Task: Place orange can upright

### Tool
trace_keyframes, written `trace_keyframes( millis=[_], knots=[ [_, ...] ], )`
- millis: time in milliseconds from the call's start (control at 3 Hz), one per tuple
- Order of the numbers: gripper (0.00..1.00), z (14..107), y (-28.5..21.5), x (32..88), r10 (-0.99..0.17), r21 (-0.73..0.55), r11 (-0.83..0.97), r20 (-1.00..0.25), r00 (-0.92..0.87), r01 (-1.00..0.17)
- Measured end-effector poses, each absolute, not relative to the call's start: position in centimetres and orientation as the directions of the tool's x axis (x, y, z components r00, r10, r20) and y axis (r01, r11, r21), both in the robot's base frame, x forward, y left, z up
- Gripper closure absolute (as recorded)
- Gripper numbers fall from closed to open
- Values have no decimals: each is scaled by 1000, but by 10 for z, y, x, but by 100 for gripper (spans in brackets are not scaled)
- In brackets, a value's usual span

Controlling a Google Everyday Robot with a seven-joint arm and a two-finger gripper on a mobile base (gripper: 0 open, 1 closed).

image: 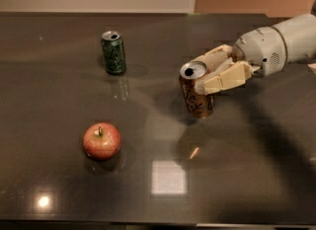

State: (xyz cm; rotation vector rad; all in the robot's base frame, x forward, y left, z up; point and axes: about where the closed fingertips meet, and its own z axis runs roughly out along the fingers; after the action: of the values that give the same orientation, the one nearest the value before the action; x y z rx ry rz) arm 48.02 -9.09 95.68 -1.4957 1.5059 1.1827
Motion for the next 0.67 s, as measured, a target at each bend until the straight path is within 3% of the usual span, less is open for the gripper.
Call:
trace_keyframes(
  millis=[333, 667],
  knots=[
    [100, 949, -101, 490, -272, 140, -69, -955, -117, -988],
    [82, 934, -111, 500, -213, 153, -53, -967, -139, -987]
  ],
)
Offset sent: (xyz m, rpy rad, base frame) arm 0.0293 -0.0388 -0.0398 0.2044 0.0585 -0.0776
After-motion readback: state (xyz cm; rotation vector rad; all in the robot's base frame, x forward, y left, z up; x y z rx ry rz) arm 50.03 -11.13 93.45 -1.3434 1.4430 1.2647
